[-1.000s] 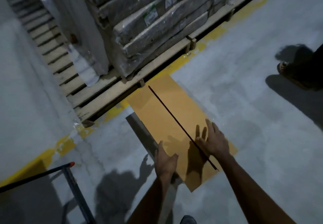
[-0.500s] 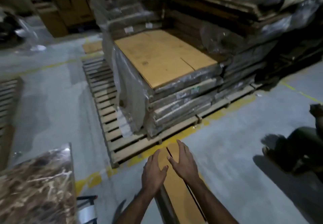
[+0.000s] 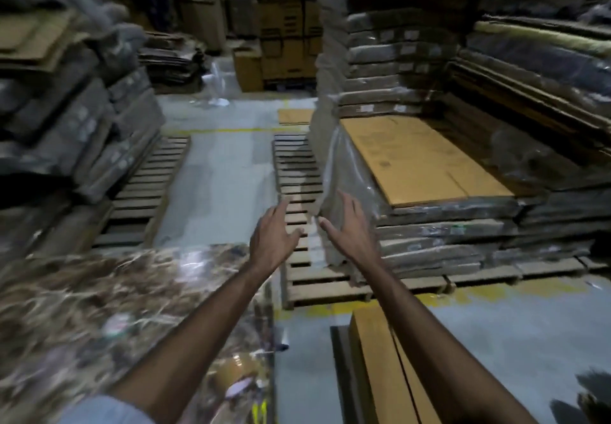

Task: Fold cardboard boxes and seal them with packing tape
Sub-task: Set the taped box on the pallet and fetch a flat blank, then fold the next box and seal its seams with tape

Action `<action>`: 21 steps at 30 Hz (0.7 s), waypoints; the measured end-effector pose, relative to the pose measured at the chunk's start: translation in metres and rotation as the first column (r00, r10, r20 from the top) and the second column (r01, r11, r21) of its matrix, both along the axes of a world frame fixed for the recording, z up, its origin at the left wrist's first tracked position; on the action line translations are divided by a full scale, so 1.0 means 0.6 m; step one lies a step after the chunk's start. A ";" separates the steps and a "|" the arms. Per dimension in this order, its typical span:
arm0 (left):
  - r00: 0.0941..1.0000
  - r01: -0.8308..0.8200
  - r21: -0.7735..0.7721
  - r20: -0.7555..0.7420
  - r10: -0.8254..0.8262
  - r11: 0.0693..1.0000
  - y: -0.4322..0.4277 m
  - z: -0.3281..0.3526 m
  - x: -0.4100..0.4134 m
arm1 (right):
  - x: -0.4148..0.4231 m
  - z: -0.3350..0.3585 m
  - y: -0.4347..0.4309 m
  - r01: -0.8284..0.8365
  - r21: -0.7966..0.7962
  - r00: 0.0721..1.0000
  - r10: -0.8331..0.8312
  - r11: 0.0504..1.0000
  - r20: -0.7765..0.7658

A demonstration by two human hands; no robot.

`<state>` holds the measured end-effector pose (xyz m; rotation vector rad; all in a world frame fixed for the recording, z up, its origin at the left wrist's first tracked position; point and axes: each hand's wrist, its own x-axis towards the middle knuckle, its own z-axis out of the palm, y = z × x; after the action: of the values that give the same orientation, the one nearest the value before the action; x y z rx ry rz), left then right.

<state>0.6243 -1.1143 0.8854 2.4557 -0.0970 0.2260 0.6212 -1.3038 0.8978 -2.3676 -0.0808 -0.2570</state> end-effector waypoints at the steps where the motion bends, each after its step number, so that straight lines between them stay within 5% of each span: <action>1: 1.000 -0.027 0.010 0.011 0.027 1.000 0.053 0.013 -0.018 | -0.006 0.008 0.047 -0.034 -0.004 0.999 0.034 0.999 0.012; 10: 0.940 -0.341 0.050 0.018 0.341 0.939 0.591 0.036 -0.229 | -0.117 0.022 0.557 -0.304 -0.060 0.951 0.307 0.951 0.033; 21: 0.744 -0.663 0.077 -0.038 0.667 0.744 1.149 -0.025 -0.536 | -0.327 -0.006 1.171 -0.651 -0.035 0.759 0.652 0.758 -0.008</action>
<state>0.3026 -0.4250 0.8706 2.4548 0.8379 0.4558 0.4249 -0.6010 0.8944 -2.2131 -0.9071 0.0857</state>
